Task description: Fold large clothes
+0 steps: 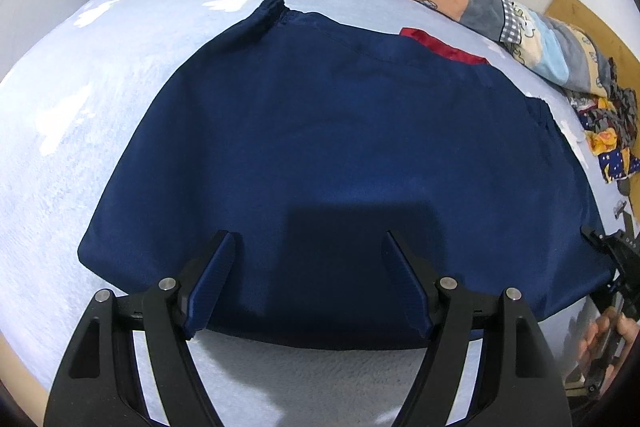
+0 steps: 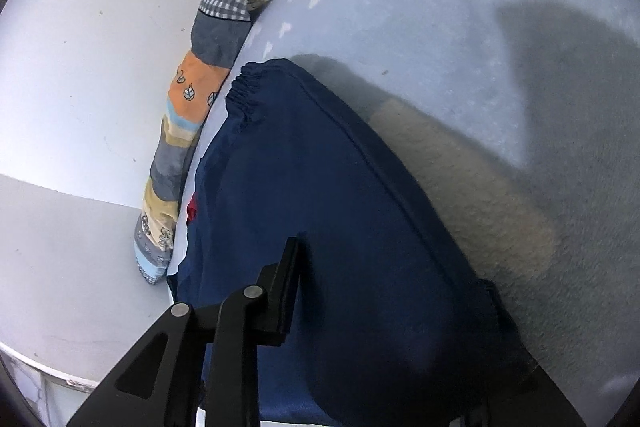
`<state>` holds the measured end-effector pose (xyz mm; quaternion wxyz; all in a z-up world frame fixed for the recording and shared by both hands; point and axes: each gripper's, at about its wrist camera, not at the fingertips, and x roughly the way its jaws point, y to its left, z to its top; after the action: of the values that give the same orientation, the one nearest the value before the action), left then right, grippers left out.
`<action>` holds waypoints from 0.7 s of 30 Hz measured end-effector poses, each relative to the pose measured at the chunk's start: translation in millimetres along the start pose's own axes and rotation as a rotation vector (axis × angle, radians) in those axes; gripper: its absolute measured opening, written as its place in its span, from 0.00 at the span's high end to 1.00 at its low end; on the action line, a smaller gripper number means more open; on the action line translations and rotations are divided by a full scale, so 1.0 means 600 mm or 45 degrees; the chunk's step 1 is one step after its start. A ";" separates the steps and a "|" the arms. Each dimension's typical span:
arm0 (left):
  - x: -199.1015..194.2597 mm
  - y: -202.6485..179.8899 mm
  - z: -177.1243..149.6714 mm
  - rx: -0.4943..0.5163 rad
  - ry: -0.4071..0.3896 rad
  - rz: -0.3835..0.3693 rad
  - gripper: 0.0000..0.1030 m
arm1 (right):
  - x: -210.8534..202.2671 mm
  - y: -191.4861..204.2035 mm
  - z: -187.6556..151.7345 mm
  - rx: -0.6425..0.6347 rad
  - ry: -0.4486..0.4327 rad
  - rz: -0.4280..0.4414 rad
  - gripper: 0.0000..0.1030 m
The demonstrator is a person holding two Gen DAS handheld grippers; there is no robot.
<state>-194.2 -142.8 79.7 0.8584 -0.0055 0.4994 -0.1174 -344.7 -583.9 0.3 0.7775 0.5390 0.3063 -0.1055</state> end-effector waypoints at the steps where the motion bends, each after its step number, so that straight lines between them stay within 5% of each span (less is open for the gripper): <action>1: 0.001 -0.003 0.000 0.012 0.001 0.005 0.27 | 0.001 0.001 0.001 -0.001 -0.002 -0.004 0.73; 12: 0.004 -0.009 -0.002 0.039 0.002 0.023 0.27 | -0.002 0.014 0.003 -0.040 0.000 -0.012 0.79; 21: 0.004 -0.011 -0.003 0.044 -0.001 0.023 0.27 | -0.028 0.112 -0.024 -0.441 -0.136 -0.137 0.88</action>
<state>-195.9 -149.3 77.5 0.8596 0.0138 0.4969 -0.1182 -329.9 -547.0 58.5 0.8670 0.3737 0.3066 -0.1211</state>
